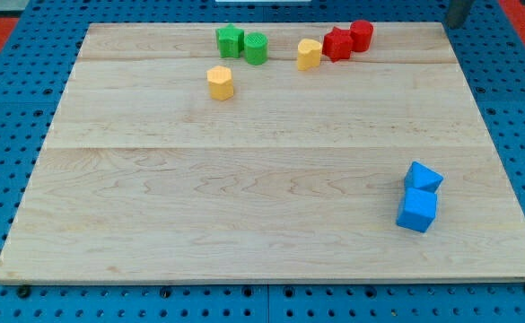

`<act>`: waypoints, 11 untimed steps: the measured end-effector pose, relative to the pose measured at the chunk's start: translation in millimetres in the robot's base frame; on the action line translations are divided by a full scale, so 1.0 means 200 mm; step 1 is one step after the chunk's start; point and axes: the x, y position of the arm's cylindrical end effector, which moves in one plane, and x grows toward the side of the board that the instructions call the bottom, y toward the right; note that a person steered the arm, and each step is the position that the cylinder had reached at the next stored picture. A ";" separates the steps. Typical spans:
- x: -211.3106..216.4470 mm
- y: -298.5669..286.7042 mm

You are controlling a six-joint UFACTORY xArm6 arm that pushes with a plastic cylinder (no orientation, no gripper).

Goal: Move the red circle to the top of the blue triangle

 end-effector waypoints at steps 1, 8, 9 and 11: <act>-0.01 -0.36; 0.86 -0.78; 0.86 -0.78; 0.83 -0.78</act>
